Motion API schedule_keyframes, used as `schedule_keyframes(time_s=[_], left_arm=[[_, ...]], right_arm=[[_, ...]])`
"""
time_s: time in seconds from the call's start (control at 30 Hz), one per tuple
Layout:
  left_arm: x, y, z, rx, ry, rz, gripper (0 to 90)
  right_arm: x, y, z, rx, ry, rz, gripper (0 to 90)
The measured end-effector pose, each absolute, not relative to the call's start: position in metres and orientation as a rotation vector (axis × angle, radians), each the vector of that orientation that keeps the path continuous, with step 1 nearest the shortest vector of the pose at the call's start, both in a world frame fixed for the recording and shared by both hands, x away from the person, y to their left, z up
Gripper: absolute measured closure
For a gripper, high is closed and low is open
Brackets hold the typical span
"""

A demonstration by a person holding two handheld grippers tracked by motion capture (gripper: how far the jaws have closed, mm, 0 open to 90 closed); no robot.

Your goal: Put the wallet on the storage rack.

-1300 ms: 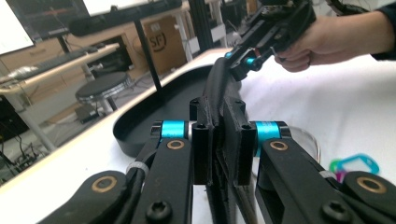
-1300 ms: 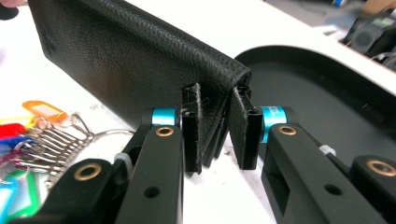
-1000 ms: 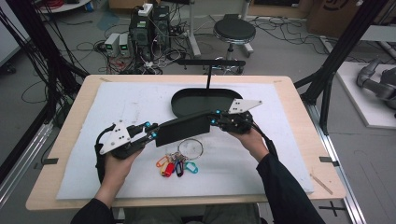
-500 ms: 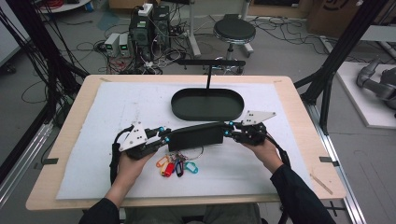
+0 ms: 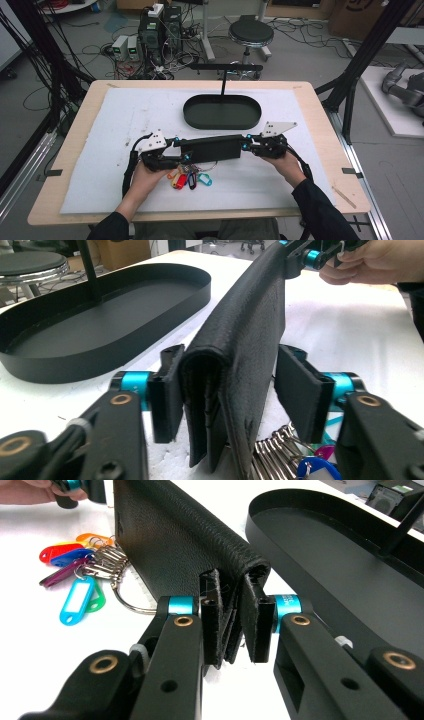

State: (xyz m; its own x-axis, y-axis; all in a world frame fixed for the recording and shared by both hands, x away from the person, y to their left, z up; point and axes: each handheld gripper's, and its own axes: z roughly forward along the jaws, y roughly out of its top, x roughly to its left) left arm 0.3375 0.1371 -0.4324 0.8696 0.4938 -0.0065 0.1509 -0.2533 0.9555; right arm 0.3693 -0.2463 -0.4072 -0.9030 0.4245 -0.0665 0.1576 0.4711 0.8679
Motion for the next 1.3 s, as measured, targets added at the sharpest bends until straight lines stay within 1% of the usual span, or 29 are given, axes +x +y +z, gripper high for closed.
schedule_keyframes(time_s=[0.03, 0.1, 0.2, 0.27, 0.3, 0.33, 0.37, 0.4, 0.43, 0.47, 0.53, 0.57, 0.6, 0.67, 0.7, 0.77, 0.8, 0.97, 1.07, 1.1, 1.17, 1.23, 1.27, 1.3], left_arm=[[0.338, 0.138, -0.432, 1.813, 0.478, 0.35, 52.0], [0.341, 0.143, -0.433, 1.79, 0.455, 0.317, 67.0], [0.342, 0.144, -0.434, 1.785, 0.444, 0.306, 70.7], [0.341, 0.143, -0.434, 1.788, 0.422, 0.307, 73.6], [0.341, 0.143, -0.433, 1.781, 0.418, 0.311, 74.5], [0.341, 0.143, -0.433, 1.779, 0.417, 0.312, 74.5], [0.34, 0.144, -0.432, 1.767, 0.411, 0.314, 74.9], [0.34, 0.144, -0.431, 1.761, 0.408, 0.32, 75.2], [0.339, 0.145, -0.429, 1.76, 0.404, 0.33, 75.2], [0.339, 0.147, -0.426, 1.745, 0.388, 0.331, 75.5], [0.338, 0.148, -0.424, 1.738, 0.381, 0.326, 75.6], [0.338, 0.15, -0.421, 1.724, 0.367, 0.317, 75.6], [0.337, 0.15, -0.417, 1.701, 0.345, 0.298, 75.6], [0.337, 0.15, -0.414, 1.694, 0.333, 0.287, 75.5], [0.336, 0.15, -0.411, 1.682, 0.318, 0.277, 75.5], [0.334, 0.149, -0.406, 1.67, 0.297, 0.264, 75.5], [0.332, 0.148, -0.403, 1.661, 0.281, 0.26, 75.5], [0.331, 0.147, -0.398, 1.659, 0.255, 0.246, 75.5], [0.331, 0.145, -0.397, 1.669, 0.249, 0.244, 75.5], [0.331, 0.144, -0.397, 1.669, 0.249, 0.243, 75.5], [0.331, 0.143, -0.398, 1.662, 0.249, 0.238, 75.5], [0.331, 0.144, -0.398, 1.657, 0.243, 0.234, 75.5], [0.331, 0.144, -0.398, 1.654, 0.24, 0.231, 75.5], [0.331, 0.144, -0.398, 1.648, 0.237, 0.231, 75.5]], right_arm=[[0.369, -0.246, -0.407, 0.497, 2.449, 1.402, 81.1], [0.37, -0.248, -0.409, 0.496, 2.46, 1.394, 80.6], [0.37, -0.248, -0.41, 0.495, 2.461, 1.386, 79.8], [0.371, -0.248, -0.41, 0.493, 2.461, 1.389, 76.8], [0.371, -0.25, -0.409, 0.502, 2.451, 1.403, 70.1], [0.371, -0.25, -0.409, 0.502, 2.451, 1.403, 70.1], [0.371, -0.251, -0.409, 0.505, 2.448, 1.406, 67.7], [0.37, -0.255, -0.406, 0.516, 2.423, 1.44, 60.0], [0.37, -0.255, -0.406, 0.516, 2.423, 1.44, 60.0], [0.37, -0.26, -0.402, 0.533, 2.38, 1.479, 51.1], [0.369, -0.265, -0.398, 0.545, 2.342, 1.518, 47.3], [0.369, -0.265, -0.398, 0.545, 2.342, 1.518, 47.3], [0.369, -0.269, -0.394, 0.553, 2.325, 1.54, 41.1], [0.369, -0.27, -0.393, 0.556, 2.318, 1.549, 40.3], [0.369, -0.272, -0.392, 0.557, 2.322, 1.572, 36.9], [0.369, -0.272, -0.391, 0.545, 2.334, 1.596, 36.4], [0.368, -0.271, -0.389, 0.51, 2.356, 1.631, 33.9], [0.364, -0.267, -0.387, 0.465, 2.378, 1.653, 33.2], [0.364, -0.262, -0.388, 0.45, 2.41, 1.656, 34.4], [0.363, -0.261, -0.388, 0.442, 2.424, 1.664, 37.0], [0.363, -0.26, -0.388, 0.432, 2.429, 1.667, 38.0], [0.362, -0.258, -0.388, 0.429, 2.443, 1.679, 41.2], [0.362, -0.257, -0.388, 0.419, 2.451, 1.682, 44.4], [0.362, -0.257, -0.388, 0.419, 2.451, 1.682, 44.4]])
